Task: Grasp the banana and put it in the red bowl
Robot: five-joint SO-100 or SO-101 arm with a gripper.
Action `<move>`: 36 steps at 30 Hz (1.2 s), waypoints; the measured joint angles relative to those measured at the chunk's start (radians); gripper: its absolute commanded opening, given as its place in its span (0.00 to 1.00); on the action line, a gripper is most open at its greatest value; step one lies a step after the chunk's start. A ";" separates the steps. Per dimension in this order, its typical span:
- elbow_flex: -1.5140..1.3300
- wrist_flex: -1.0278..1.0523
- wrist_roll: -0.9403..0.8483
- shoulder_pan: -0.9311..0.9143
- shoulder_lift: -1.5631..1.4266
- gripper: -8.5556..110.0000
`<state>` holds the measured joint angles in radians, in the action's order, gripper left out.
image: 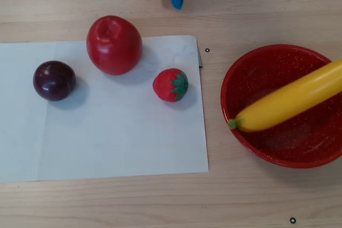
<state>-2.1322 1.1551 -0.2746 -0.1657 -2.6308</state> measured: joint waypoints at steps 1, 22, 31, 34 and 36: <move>-0.058 -0.035 0.000 0.008 -0.035 0.07; -0.922 -0.499 0.031 0.018 -0.586 0.07; -0.992 -0.365 0.041 0.018 -0.650 0.08; -0.992 -0.290 0.041 0.018 -0.650 0.08; -0.992 -0.255 0.041 0.018 -0.650 0.08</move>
<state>-3.1247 0.9004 -0.2332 -0.1473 -3.2812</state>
